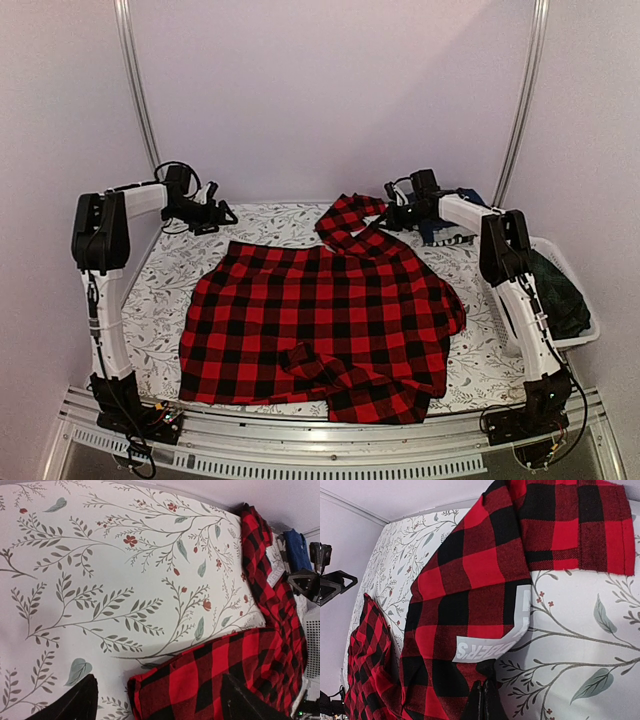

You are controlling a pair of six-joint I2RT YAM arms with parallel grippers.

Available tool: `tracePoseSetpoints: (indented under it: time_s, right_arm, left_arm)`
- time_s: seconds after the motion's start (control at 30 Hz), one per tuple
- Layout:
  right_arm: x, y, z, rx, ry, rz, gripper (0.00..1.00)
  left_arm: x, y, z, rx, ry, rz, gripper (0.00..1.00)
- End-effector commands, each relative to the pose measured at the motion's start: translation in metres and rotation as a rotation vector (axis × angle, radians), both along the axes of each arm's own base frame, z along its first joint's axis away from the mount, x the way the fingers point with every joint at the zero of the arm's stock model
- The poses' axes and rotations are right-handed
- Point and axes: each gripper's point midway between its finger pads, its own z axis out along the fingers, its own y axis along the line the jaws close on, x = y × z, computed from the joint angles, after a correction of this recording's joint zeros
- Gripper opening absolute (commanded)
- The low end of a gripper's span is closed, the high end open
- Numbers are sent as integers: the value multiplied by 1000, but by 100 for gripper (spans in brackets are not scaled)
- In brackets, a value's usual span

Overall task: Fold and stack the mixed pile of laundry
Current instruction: Pick up the flattened T-shirt from the center of the board.

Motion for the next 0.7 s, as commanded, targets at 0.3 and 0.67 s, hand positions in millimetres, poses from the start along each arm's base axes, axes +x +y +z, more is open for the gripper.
tracePoseSetpoints:
  time_s: [0.3, 0.67]
  right_arm:
    - [18, -23, 68, 70, -85, -65, 0]
    - [15, -23, 38, 76, -18, -66, 45]
  left_arm:
    - [-2, 0, -32, 33, 42, -101, 64]
    - [-11, -18, -51, 2, 98, -135, 64]
